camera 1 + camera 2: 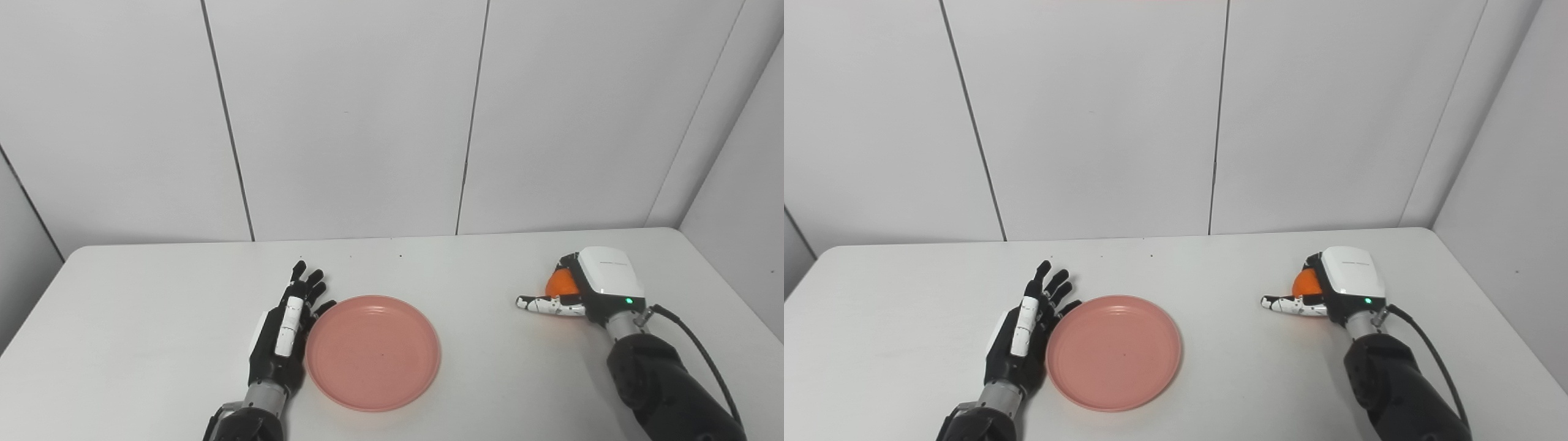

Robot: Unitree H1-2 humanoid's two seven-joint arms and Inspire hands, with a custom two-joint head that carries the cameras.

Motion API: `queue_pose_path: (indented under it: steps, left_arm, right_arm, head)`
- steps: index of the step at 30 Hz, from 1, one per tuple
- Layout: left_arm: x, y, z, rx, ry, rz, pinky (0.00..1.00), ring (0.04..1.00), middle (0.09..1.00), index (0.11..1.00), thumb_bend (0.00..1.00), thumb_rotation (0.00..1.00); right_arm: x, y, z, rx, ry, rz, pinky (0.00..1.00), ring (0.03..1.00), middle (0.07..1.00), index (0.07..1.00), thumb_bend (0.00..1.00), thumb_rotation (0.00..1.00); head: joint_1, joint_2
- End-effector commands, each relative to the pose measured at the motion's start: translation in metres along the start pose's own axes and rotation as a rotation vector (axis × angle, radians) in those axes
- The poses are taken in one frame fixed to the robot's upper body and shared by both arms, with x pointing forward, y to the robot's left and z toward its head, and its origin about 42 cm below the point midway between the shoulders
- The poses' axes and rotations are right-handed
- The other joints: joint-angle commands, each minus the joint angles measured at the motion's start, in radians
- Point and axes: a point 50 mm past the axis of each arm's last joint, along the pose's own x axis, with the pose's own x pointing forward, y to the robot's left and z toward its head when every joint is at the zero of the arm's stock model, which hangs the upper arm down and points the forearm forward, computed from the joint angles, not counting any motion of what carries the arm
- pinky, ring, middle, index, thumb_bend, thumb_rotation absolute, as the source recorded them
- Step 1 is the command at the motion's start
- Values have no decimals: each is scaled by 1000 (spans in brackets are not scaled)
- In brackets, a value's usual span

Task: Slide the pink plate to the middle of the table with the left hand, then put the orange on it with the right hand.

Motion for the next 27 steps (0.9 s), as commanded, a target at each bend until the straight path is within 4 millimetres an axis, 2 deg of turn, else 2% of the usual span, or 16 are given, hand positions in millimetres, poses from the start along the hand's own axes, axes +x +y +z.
queue_pose_path:
  steps: [1, 6, 7, 10, 12, 17, 20, 27]
  left_arm:
    - [-5, 1, -13, -15, 70, 4, 859, 962, 954, 1000, 995, 818]
    - [-4, 1, -15, -13, 72, 7, 840, 957, 945, 1000, 990, 823]
    - [-4, 1, -15, -16, 74, 9, 841, 956, 948, 1000, 989, 816]
    - [-3, 0, -16, -20, 76, 10, 840, 955, 952, 1000, 994, 808]
    - [-3, -2, -17, -18, 75, 9, 839, 955, 954, 1000, 994, 808]
    - [-3, -3, -16, -15, 68, 4, 828, 954, 951, 1000, 987, 811]
    - [-4, -3, -15, -16, 67, 4, 831, 954, 948, 1000, 989, 808]
    - [-4, -3, -15, -15, 65, 0, 851, 963, 949, 1000, 997, 805]
  right_arm:
    - [37, -71, 18, -13, -142, -282, 125, 181, 274, 317, 697, 774]
    - [56, -130, 43, -40, -304, -469, 125, 175, 267, 313, 684, 763]
    - [61, -144, 49, -53, -332, -502, 121, 171, 262, 303, 694, 806]
    - [69, -169, 61, -74, -373, -548, 116, 173, 261, 289, 725, 843]
    - [73, -181, 68, -78, -396, -557, 115, 174, 264, 298, 717, 822]
    - [83, -188, 82, -87, -425, -484, 109, 165, 239, 279, 754, 808]
    - [82, -186, 91, -70, -443, -451, 112, 164, 229, 258, 754, 760]
    - [78, -179, 114, -18, -477, -407, 111, 164, 232, 252, 749, 724]
  head:
    - [-1, 0]
    - [-3, -6]
    - [-3, -7]
    - [-1, -10]
    - [1, -11]
    - [7, -8]
    - [8, -7]
    - [7, -7]
